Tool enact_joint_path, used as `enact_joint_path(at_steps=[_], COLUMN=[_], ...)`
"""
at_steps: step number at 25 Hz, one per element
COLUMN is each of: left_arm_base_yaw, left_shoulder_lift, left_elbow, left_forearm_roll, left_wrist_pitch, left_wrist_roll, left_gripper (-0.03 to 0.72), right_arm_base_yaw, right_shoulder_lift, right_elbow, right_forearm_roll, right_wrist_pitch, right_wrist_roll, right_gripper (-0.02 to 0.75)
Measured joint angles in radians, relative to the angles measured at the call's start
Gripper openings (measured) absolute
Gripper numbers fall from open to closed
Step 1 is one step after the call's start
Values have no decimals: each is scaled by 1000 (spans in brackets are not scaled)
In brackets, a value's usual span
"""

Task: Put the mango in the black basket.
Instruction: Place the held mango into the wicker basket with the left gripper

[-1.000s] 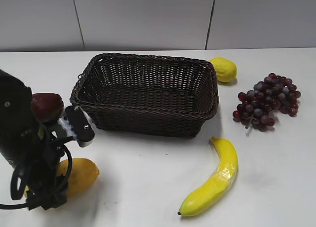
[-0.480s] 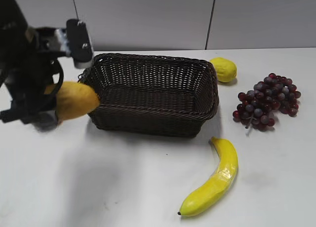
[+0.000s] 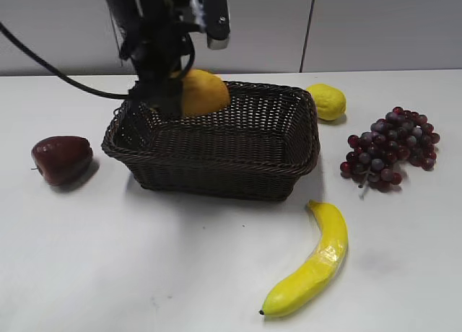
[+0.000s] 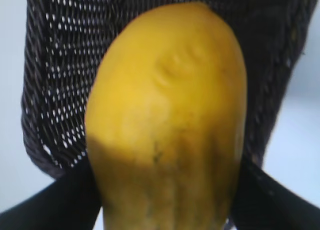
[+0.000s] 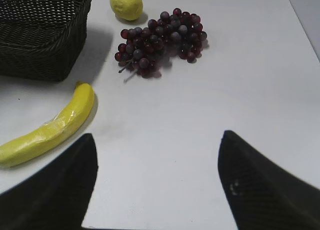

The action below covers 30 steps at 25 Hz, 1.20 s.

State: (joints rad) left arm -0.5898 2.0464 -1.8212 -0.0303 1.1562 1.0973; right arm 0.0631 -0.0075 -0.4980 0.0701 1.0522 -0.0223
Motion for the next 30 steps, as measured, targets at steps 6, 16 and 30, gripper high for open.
enact_joint_path(at_steps=[6,16,30], left_arm_base_yaw=[0,-1,-1], left_shoulder_lift=[164,279,263], left_elbow=[-86,-87,-93], left_forearm_roll=[-85,-98,-102], left_wrist_pitch=[-68,-182,-182], left_wrist_roll=[133,206,170], left_gripper=[545,545,674], right_arm_base_yaw=[0,0,0], right_shoulder_lift=[0,0,0], right_elbow=[0,0,0], right_forearm_roll=[0,0,0], right_wrist_pitch=[0,0,0], right_wrist_roll=[0,0,1], right_gripper=[575,575,575])
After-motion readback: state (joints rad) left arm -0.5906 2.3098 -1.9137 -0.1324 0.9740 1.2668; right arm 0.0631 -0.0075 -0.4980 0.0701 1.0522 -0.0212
